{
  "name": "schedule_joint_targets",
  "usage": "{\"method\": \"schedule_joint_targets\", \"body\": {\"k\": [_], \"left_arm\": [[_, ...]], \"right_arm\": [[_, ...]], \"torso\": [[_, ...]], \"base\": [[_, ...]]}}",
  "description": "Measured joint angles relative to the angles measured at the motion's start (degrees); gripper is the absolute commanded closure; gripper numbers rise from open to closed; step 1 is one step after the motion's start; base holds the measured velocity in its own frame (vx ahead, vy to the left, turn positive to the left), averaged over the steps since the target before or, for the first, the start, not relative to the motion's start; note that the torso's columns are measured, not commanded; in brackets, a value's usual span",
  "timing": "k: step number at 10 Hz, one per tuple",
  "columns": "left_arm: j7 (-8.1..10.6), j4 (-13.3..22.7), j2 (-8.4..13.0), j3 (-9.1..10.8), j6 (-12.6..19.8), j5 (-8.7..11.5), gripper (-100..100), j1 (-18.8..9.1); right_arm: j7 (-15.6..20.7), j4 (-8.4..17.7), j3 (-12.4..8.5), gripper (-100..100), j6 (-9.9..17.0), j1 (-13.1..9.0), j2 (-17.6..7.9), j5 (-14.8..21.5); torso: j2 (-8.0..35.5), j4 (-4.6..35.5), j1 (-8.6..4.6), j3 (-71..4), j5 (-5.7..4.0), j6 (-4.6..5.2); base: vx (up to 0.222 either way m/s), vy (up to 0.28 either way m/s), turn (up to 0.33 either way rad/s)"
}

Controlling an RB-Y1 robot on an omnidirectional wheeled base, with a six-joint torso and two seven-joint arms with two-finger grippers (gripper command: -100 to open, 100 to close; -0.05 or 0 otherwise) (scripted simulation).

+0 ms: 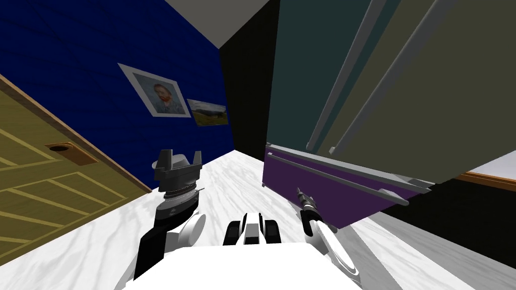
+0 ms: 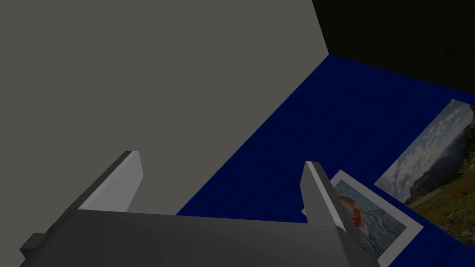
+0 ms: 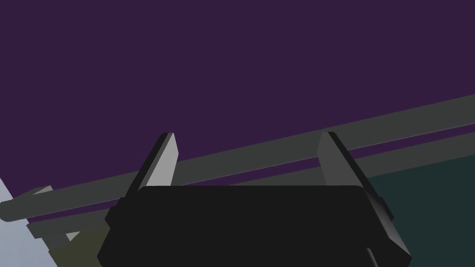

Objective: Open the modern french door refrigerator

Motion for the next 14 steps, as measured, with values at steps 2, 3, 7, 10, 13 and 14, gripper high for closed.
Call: {"method": "schedule_joint_targets", "body": {"k": [2,3,7,10,13,14], "left_arm": [[0.00,0.00,0.01,0.01,0.00,0.00,0,0.00],[0.00,0.01,0.00,0.00,0.00,0.00,0,-0.01],[0.00,0.00,0.00,0.00,0.00,0.00,0,0.00],[0.00,0.00,0.00,0.00,0.00,0.00,0,0.00],[0.00,0.00,0.00,0.00,0.00,0.00,0,0.00],[0.00,0.00,0.00,0.00,0.00,0.00,0,0.00]], "right_arm": [[-0.05,0.57,0.06,-100,2.79,-0.29,0.14,1.35],[0.41,1.77,0.44,-100,4.86,-0.71,-0.22,2.49],[-0.20,5.80,-0.06,-100,11.41,-0.76,-0.64,8.81],[-1.12,9.28,-0.50,-100,15.85,-0.99,-1.14,13.28],[-1.28,11.47,-0.65,-100,19.91,-1.09,-1.43,16.14],[-1.66,12.55,-0.59,-100,21.44,-1.23,-1.35,18.16]], "torso": [[0.22,0.06,-0.31,0.14,-0.10,0.00],[0.05,0.03,-0.10,0.06,-0.06,-0.05],[0.10,0.02,-0.08,0.06,-0.03,0.00],[0.07,0.02,-0.09,0.05,-0.04,0.00],[0.10,0.04,-0.12,0.09,-0.06,-0.03],[-0.01,0.00,-0.06,0.00,-0.03,-0.01]], "base": [[0.043,0.017,0.089],[0.105,0.055,0.115],[0.080,0.052,0.064],[0.074,0.046,0.090],[0.056,0.030,0.094],[0.066,0.026,0.002]]}}
